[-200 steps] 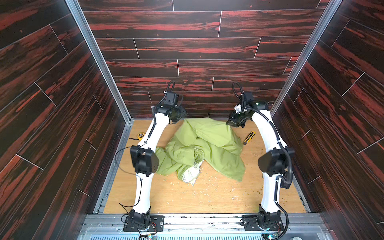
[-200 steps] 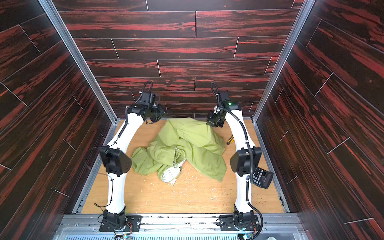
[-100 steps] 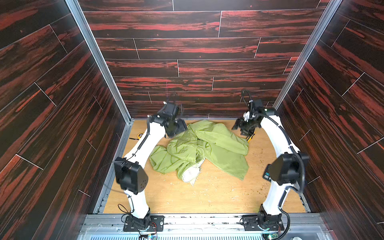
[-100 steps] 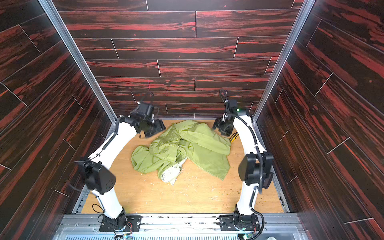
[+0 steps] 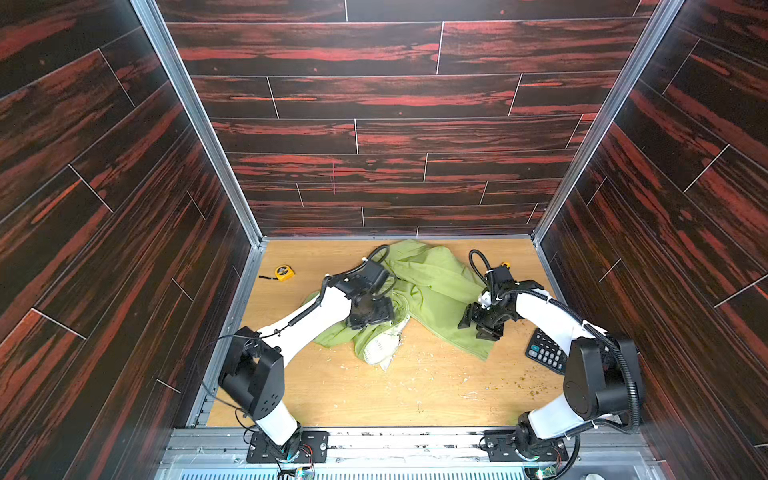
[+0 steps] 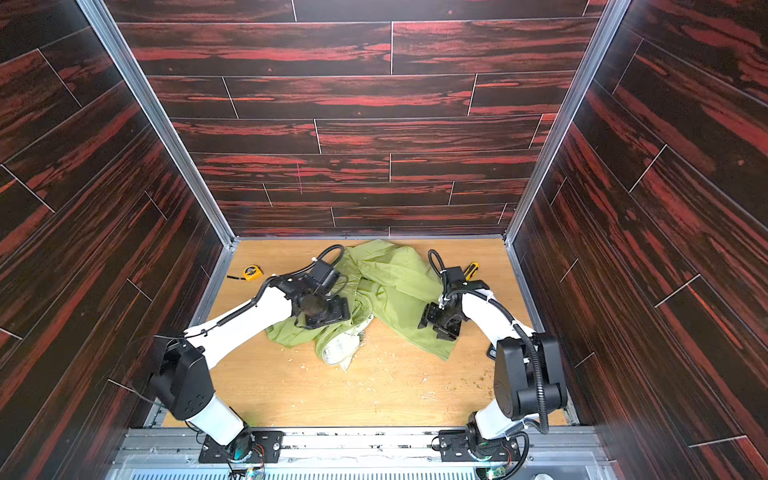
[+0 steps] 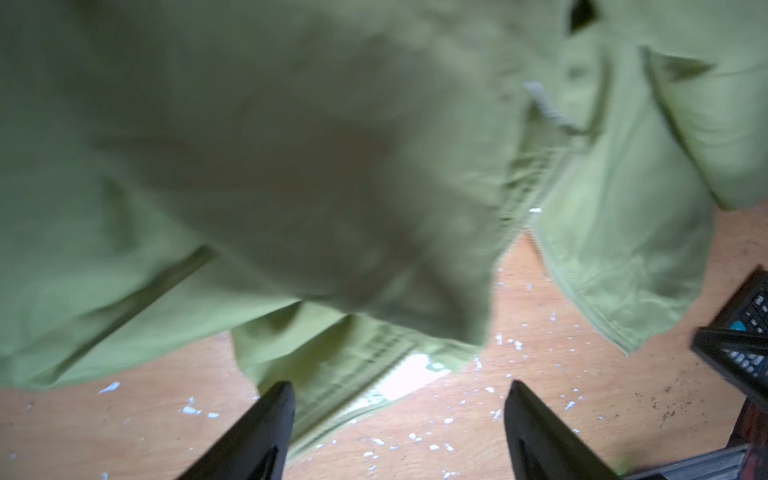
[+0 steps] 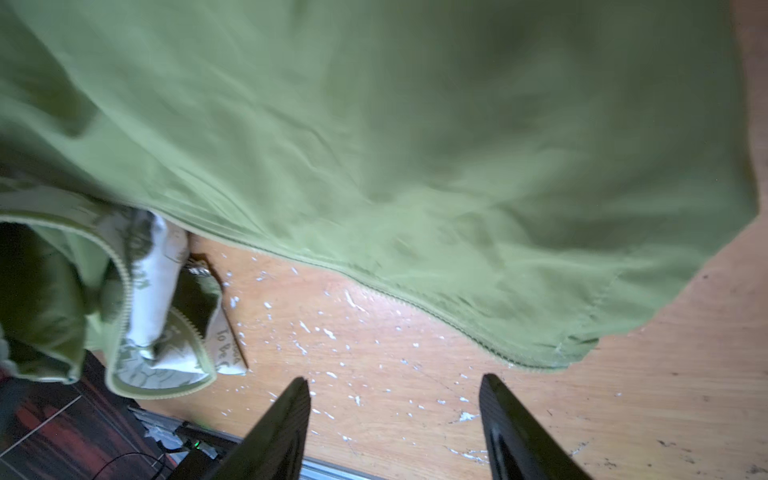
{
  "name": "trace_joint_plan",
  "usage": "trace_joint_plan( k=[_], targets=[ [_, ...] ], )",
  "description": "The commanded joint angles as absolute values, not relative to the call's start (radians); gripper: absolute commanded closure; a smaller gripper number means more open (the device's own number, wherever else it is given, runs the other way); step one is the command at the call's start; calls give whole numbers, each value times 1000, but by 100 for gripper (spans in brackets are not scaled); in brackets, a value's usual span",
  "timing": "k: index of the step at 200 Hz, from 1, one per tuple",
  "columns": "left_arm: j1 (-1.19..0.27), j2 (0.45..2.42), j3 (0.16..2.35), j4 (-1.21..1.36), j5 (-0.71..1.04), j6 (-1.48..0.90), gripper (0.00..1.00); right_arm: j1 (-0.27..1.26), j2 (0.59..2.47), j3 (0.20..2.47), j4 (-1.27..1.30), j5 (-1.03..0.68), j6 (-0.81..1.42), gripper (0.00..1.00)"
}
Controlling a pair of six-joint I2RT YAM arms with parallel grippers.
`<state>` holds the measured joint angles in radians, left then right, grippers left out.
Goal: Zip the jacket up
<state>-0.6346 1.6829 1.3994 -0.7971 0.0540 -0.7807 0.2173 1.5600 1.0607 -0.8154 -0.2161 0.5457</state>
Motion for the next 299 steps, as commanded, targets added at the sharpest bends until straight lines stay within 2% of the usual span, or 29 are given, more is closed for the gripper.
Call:
trace_joint_plan(
  k=[1,44,57,81,105,160,178,198,220,243,299],
  targets=[
    [-667,1739,1484,-852,-39,-752,18,217,1490,1054,-783,-191,565,32],
    [-701,1912,1603,-986,-124,-707,17,217,1497,1020,-827,-34,591,32],
    [-700,1947,1623,-1001,-171,-696,24,212,1500,1000,-826,3,602,32],
    [-676,2012,1698,-1059,-210,-678,59,201,1506,957,-804,27,624,32],
    [-639,1998,1734,-1066,-229,-654,100,192,1505,932,-787,51,644,32],
    [-484,1847,1730,-1054,-235,-606,100,183,1523,869,-712,31,673,31],
    [-442,1810,1731,-1048,-256,-581,100,184,1548,853,-663,-1,684,34],
    [-394,1772,1732,-1042,-265,-561,100,183,1578,864,-635,-23,695,46],
    [-342,1756,1731,-1023,-265,-529,100,184,1600,902,-625,-49,693,76],
    [-276,1758,1752,-1026,-248,-511,100,183,1611,965,-641,-75,681,100],
    [-159,1769,1825,-1030,-235,-503,100,183,1548,1102,-727,-53,666,100]
  ],
)
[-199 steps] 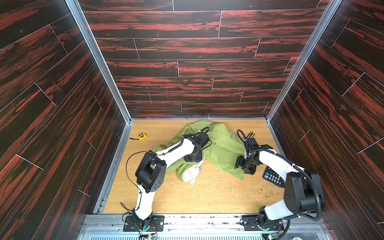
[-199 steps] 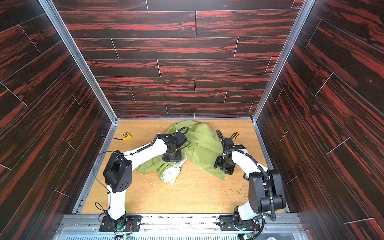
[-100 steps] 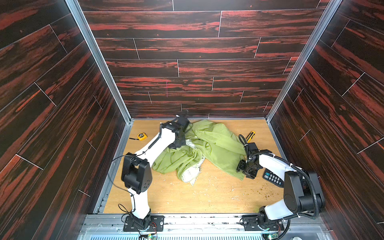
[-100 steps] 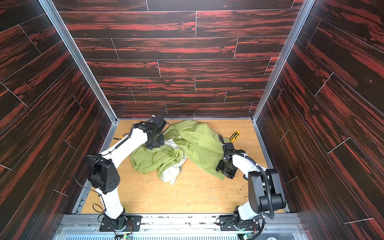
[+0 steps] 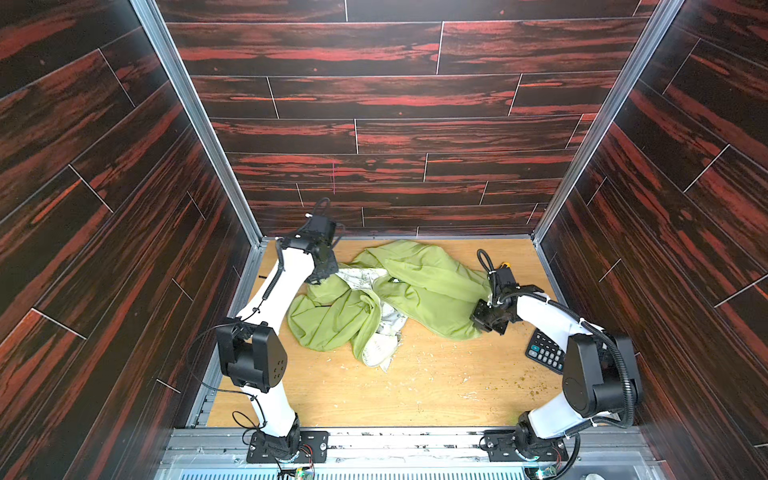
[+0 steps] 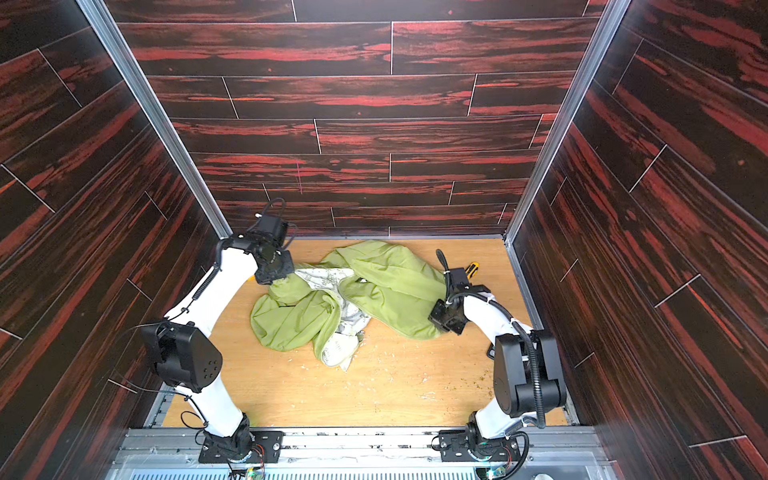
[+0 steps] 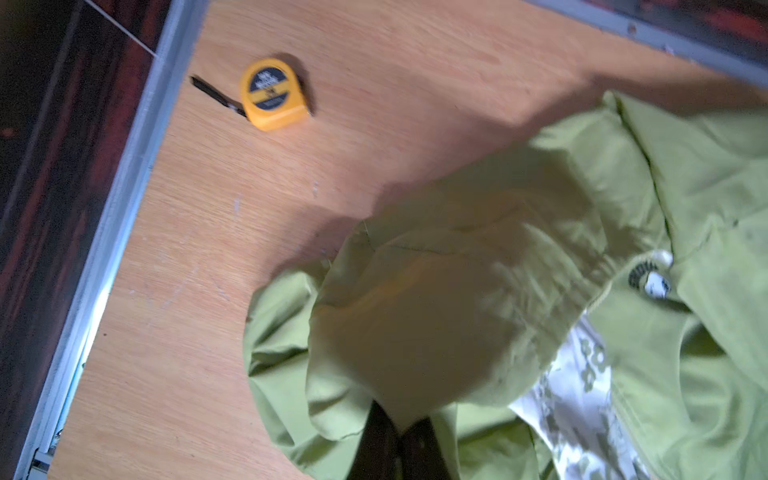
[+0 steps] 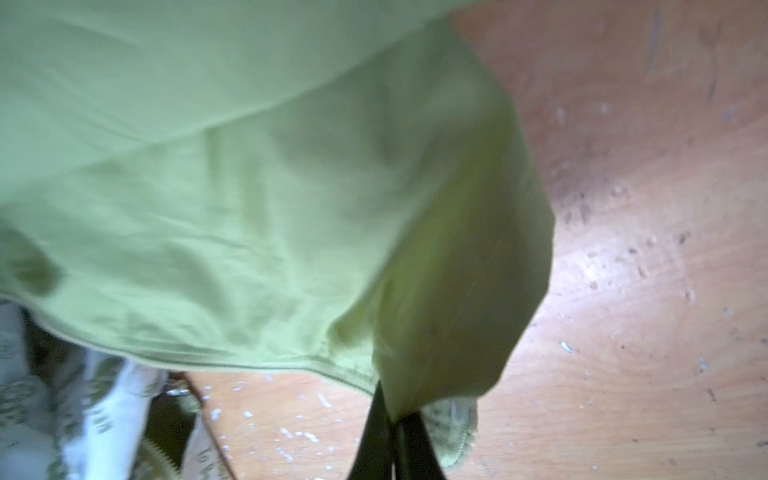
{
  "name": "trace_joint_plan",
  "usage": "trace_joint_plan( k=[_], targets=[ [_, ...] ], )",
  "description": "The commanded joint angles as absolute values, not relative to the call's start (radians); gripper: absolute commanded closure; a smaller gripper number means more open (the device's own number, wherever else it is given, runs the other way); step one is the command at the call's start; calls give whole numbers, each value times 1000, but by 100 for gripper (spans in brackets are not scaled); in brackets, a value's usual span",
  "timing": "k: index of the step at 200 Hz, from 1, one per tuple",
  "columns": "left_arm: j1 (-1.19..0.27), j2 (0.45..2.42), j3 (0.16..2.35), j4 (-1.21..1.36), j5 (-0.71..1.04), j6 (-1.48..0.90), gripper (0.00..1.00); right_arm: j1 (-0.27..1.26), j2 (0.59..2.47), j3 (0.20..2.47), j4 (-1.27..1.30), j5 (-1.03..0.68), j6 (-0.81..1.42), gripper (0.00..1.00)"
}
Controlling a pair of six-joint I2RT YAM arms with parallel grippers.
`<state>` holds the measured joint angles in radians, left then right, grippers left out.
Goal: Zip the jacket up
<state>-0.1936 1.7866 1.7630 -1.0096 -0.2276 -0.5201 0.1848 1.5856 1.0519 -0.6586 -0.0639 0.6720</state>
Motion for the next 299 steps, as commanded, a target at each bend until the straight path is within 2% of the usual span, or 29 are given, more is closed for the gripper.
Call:
trace_joint_plan(
  k=[1,83,141,168,183,223,252,281,299],
  targets=[
    [-157,1770,1826,-1029,-235,-503,100,184,1546,1105,-729,-52,667,100],
    [-106,1871,2007,-1098,-230,-500,100,134,1477,1397,-925,1,613,100],
    [-80,1898,1933,-1096,-221,-530,100,72,1409,1296,-970,95,650,100],
    [-68,1887,1914,-1108,-202,-546,56,70,1388,1177,-916,37,656,100],
    [-67,1873,1935,-1119,-161,-542,45,70,1381,1116,-867,-16,660,100],
    [-101,1819,2056,-1190,-117,-566,38,72,1386,1037,-795,-99,673,100],
    [-188,1822,2086,-1182,27,-654,34,71,1397,1038,-789,-104,663,100],
    [-298,1808,1860,-929,276,-874,34,71,1410,1039,-778,-116,663,100],
    [-322,1789,1680,-711,333,-1025,33,71,1410,1043,-774,-119,668,100]
  ],
)
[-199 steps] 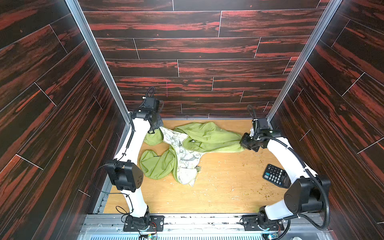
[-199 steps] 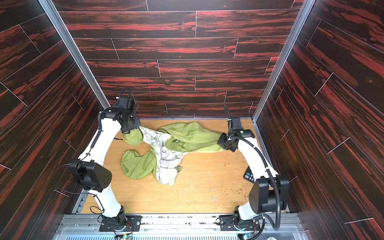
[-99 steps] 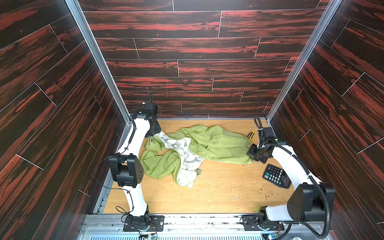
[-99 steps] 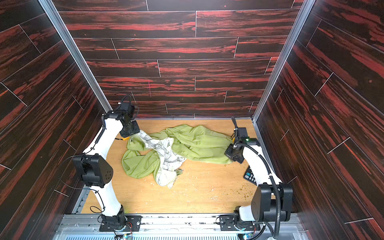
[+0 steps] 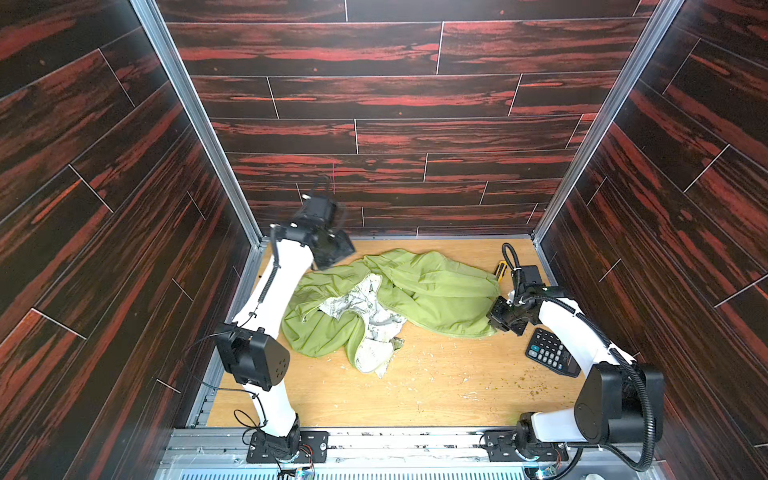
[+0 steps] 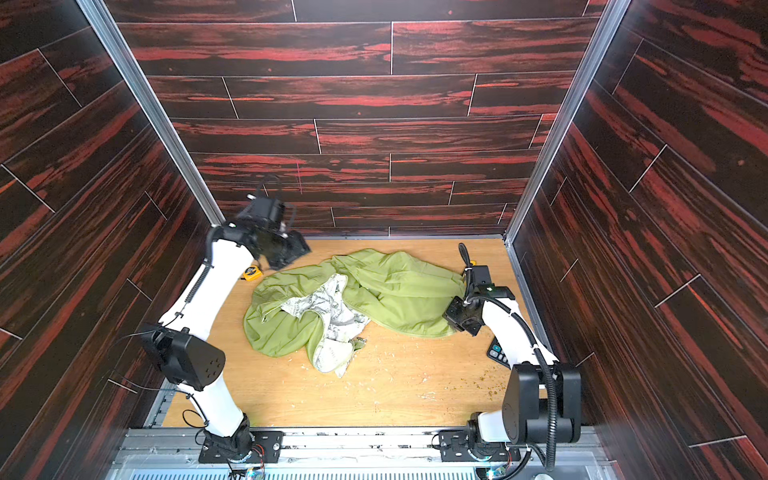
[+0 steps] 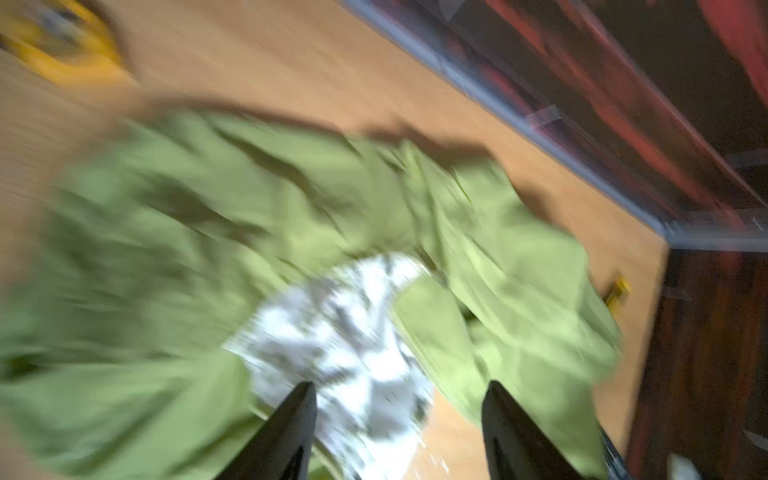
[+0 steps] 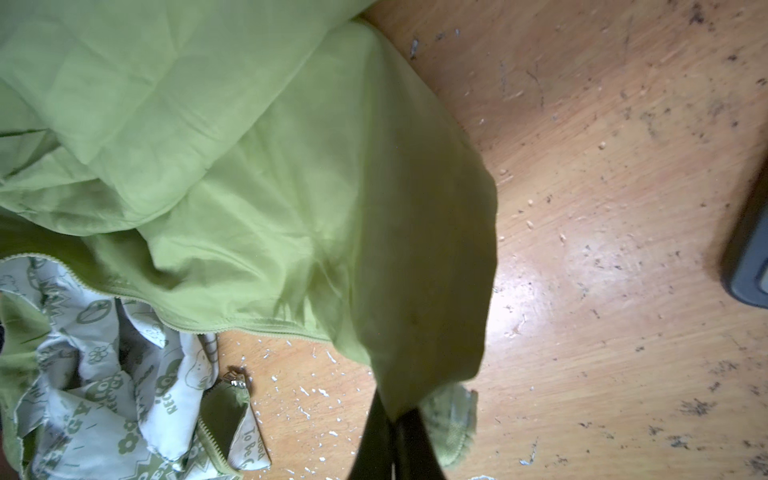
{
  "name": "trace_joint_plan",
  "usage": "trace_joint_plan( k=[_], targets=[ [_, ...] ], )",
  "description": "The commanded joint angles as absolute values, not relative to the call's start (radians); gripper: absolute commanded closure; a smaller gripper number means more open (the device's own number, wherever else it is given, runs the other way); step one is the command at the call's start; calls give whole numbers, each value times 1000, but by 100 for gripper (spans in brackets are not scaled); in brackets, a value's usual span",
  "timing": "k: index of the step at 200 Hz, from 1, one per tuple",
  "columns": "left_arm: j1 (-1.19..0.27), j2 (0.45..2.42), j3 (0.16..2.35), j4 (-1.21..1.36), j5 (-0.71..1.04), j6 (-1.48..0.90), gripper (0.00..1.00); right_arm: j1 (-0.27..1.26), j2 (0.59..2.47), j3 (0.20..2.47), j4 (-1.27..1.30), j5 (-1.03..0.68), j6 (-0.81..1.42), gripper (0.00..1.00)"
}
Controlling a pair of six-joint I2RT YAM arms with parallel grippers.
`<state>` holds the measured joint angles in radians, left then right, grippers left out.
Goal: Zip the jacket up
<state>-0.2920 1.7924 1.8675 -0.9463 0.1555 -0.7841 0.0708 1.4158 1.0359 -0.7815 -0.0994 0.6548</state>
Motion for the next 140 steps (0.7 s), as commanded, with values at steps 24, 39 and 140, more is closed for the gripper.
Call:
trace_joint_plan(
  k=[24,39,140],
  targets=[
    [-318,1781,1530,-513,342,-1140,32,72,1400,1044,-772,-121,673,100],
    [-316,1805,1521,-470,340,-1167,32,73,1395,1043,-776,-122,672,100],
    [-306,2014,1581,-373,364,-1264,31,74,1371,1017,-774,-126,683,100]
  ],
)
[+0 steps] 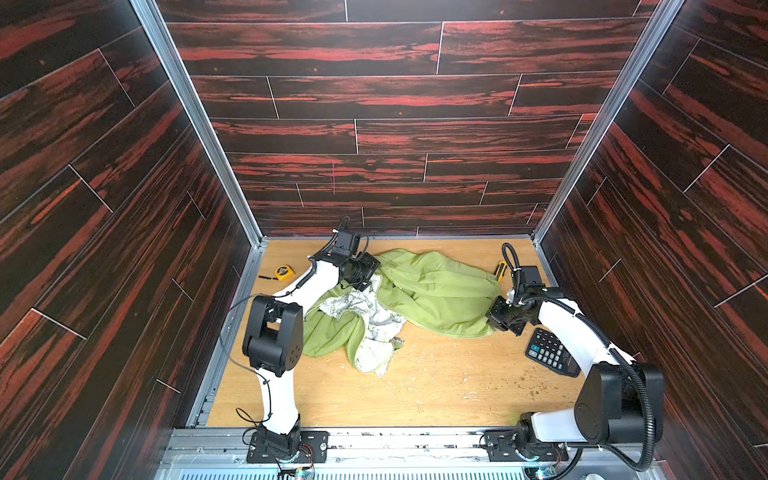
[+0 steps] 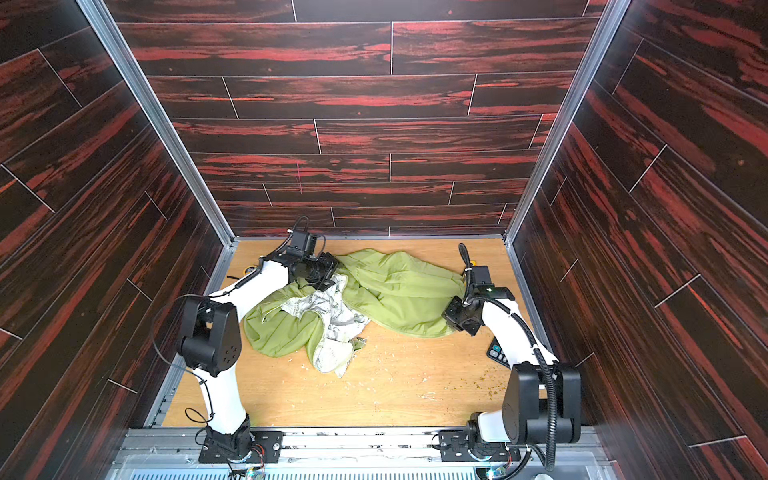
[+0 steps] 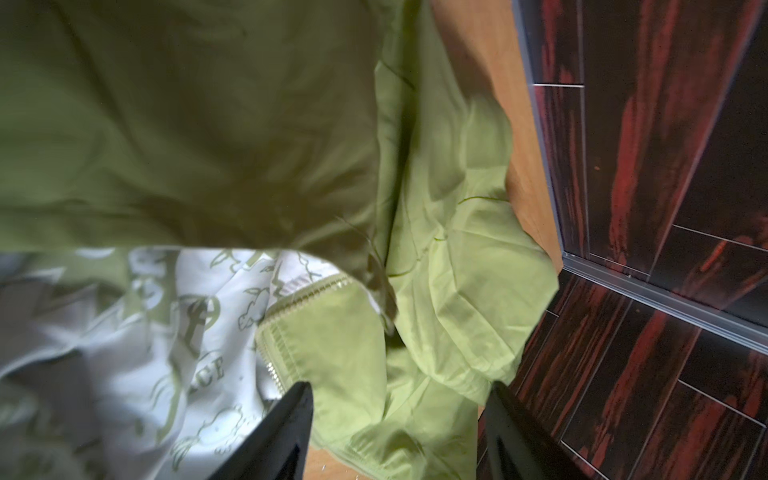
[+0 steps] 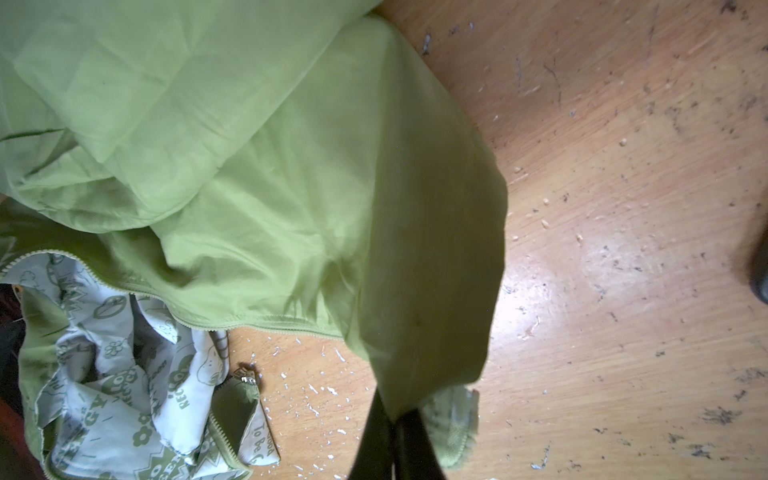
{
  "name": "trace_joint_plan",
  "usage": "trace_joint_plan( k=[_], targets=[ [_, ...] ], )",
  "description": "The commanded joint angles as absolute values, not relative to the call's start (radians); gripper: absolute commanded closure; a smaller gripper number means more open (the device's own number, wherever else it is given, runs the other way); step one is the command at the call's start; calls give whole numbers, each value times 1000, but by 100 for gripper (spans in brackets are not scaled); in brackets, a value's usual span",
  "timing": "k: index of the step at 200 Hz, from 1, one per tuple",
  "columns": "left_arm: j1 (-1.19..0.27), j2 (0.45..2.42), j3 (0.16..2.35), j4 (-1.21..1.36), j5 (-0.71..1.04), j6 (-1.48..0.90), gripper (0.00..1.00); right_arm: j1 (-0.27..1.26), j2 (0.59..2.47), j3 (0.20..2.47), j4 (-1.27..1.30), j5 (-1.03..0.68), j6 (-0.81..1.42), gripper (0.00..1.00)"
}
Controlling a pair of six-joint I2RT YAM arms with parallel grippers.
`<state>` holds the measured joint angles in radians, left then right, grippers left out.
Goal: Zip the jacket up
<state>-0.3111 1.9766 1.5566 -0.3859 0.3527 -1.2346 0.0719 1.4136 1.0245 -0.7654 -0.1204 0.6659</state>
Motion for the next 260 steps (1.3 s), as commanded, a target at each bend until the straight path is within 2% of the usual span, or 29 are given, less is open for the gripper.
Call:
trace_joint_plan(
  k=[1,73,85,120,151,201,260],
  targets=[
    [-305,2015,1580,-373,363,-1264,31,75,1370,1016,-775,-126,683,100],
    [-276,2102,1651,-356,322,-1272,31,75,1367,1002,-778,-127,681,100],
    [-276,2118,1669,-367,320,-1266,34,76,1367,1002,-777,-127,679,100],
    [-270,2143,1685,-389,334,-1239,63,76,1361,1003,-777,-124,683,100],
    [-253,2124,1681,-399,347,-1221,100,76,1354,1013,-785,-126,683,100],
    [-169,2042,1787,-469,345,-1122,100,75,1298,1050,-832,-157,686,100],
    [-111,2165,2102,-504,416,-1056,100,74,1234,1048,-900,-209,664,100]
  ],
)
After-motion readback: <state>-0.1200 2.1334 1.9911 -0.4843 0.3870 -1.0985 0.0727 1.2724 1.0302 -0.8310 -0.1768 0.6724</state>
